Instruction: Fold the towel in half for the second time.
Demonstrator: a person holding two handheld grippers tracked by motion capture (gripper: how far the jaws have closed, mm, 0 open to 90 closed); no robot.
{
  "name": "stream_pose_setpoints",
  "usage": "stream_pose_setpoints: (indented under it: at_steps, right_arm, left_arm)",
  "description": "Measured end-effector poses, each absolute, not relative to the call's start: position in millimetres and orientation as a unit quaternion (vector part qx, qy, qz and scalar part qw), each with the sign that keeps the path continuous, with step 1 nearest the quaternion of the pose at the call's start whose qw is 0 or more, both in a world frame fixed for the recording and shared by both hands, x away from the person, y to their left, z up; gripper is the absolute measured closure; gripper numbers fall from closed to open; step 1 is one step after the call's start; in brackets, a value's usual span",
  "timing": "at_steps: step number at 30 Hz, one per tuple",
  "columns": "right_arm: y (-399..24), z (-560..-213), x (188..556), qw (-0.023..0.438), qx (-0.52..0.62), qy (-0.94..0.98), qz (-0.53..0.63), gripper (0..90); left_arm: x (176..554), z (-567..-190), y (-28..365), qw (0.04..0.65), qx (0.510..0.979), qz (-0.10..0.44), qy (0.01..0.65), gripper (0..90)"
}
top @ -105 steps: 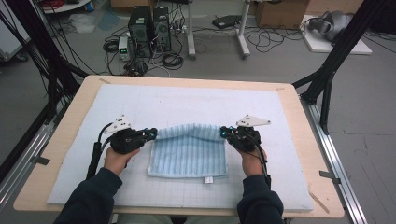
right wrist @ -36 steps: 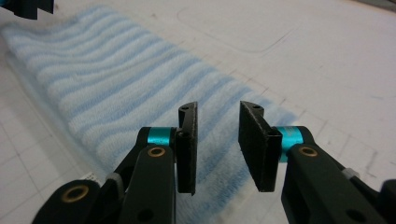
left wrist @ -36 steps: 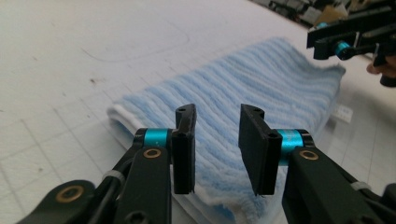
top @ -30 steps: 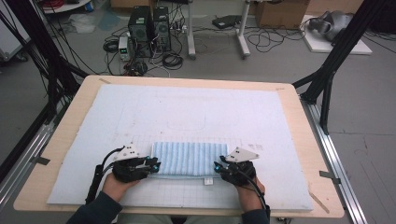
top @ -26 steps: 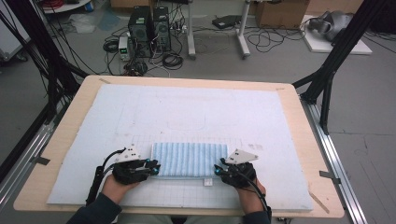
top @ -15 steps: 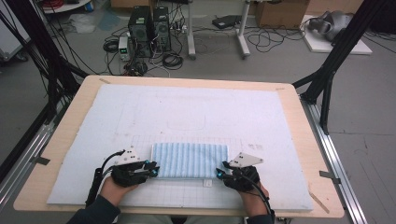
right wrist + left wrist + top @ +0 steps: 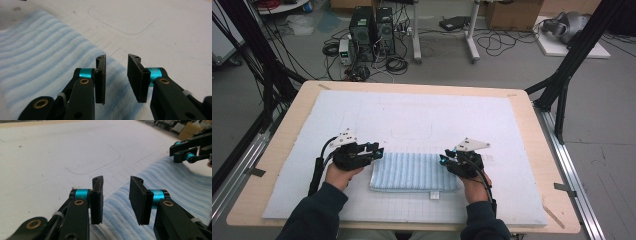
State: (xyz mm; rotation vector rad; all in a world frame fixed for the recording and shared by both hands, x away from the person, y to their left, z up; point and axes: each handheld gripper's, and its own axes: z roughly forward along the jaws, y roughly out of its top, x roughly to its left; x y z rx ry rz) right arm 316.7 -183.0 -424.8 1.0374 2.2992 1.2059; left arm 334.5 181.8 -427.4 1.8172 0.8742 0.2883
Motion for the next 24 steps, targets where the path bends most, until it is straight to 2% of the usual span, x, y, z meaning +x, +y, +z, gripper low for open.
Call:
stream_pose_setpoints:
  at_steps: [7, 13, 15, 17, 20, 24]
  right_arm:
    - [-177, -439, 328, 0.162, 0.374, 0.828, 0.385, 69.6]
    - [-189, -444, 326, 0.165, 0.386, 0.820, 0.388, 68.8]
    - [-193, -442, 325, 0.166, 0.389, 0.817, 0.393, 66.1]
    - [-198, -438, 324, 0.175, 0.394, 0.807, 0.404, 60.3]
    - [-205, -435, 330, 0.179, 0.419, 0.790, 0.410, 52.6]
    - [-205, -447, 336, 0.149, 0.433, 0.801, 0.386, 51.1]
  left_arm:
    - [341, -449, 173, 0.454, 0.796, 0.110, 0.385, 72.8]
    - [338, -449, 172, 0.449, 0.796, 0.125, 0.387, 74.7]
    - [338, -446, 175, 0.457, 0.790, 0.131, 0.388, 69.2]
    - [340, -442, 181, 0.475, 0.772, 0.145, 0.398, 55.9]
    - [347, -442, 186, 0.479, 0.757, 0.146, 0.419, 52.0]
    - [349, -452, 182, 0.449, 0.781, 0.111, 0.419, 53.5]
